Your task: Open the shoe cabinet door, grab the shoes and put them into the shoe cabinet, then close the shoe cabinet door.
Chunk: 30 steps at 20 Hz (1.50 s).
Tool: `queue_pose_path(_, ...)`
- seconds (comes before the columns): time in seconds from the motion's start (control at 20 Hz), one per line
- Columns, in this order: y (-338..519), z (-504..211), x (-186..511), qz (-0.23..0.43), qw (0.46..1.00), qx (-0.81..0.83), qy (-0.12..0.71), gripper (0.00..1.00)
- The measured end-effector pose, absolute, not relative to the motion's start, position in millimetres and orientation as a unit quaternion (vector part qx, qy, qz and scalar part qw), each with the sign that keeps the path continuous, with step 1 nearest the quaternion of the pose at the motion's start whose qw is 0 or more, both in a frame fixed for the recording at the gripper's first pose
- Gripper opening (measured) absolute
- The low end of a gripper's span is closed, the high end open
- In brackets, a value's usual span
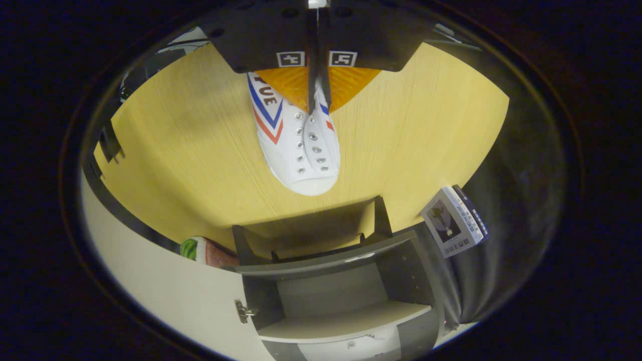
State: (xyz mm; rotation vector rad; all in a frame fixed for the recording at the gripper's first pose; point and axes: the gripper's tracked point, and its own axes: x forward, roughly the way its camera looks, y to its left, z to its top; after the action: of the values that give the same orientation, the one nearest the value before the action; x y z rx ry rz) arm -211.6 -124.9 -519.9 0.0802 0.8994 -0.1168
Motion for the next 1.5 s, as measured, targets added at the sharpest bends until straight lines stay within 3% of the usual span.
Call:
queue_pose_path(0.5, -120.2, -471.5, -168.0, -0.067, 0.922, -0.003, 0.381, 0.03)
queue_pose_path(1.5, -113.2, -222.6, -33.5, -0.131, 0.968, -0.035, 0.213, 0.02)
